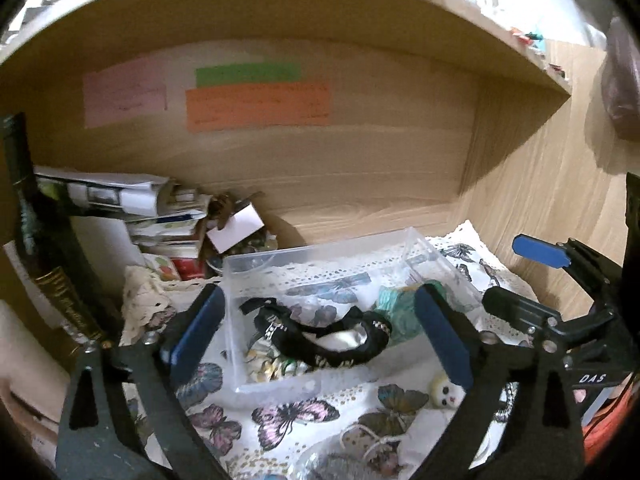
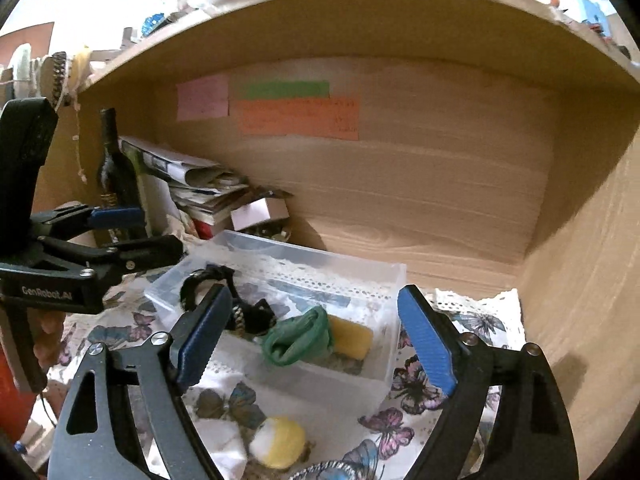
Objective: Organize soft objects
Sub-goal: 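Lower the green sock into the box with the right tool while the left releases the black bag inside, then grasp the foil item in plastic bag with the left tool while the right grasps the white cloth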
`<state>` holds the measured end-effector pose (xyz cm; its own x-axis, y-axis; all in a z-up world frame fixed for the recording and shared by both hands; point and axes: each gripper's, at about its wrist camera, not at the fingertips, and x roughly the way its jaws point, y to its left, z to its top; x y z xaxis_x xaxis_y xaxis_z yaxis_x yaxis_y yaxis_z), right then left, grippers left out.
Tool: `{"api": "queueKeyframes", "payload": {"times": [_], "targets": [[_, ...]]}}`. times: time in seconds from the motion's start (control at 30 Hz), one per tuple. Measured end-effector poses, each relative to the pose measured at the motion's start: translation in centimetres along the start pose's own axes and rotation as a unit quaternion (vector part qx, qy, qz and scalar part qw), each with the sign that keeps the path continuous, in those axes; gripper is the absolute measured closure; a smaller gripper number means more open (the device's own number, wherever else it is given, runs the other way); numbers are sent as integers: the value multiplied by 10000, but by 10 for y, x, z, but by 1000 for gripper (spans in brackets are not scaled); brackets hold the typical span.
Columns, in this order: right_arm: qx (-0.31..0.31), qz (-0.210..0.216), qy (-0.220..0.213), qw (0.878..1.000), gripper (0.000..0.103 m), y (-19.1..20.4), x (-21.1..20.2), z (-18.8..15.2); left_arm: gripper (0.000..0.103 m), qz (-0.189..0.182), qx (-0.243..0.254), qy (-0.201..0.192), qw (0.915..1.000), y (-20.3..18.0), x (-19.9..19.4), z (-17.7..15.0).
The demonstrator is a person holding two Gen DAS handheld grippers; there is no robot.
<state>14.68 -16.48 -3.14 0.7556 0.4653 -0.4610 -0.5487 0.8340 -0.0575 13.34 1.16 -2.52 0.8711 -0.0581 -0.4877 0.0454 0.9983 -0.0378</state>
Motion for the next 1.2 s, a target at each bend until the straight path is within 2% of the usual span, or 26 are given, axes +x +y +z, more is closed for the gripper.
{"api": "queueKeyframes", "payload": {"times": [0.13,0.37,0.47,1.0,1.2], "targets": [[81,65,33,9999,19,4,-8,-12,1,41,23,36,10000,0,-11,-14],[183,173,331,9991,19,13,-12,-41,1,146,28,479,9987,2,-13,-52],[308,357,477,9977,19,18,-12,-53,1,165,-69,633,9978,7,-13,-67],[593,795,1170,9882,19,47,0,-100,1,-43,-567,1388,9887,11,0,-128],[632,901,1365,9845,20,52,10,-110,1,-215,-595,1467,9872,9,4,-139]]}}
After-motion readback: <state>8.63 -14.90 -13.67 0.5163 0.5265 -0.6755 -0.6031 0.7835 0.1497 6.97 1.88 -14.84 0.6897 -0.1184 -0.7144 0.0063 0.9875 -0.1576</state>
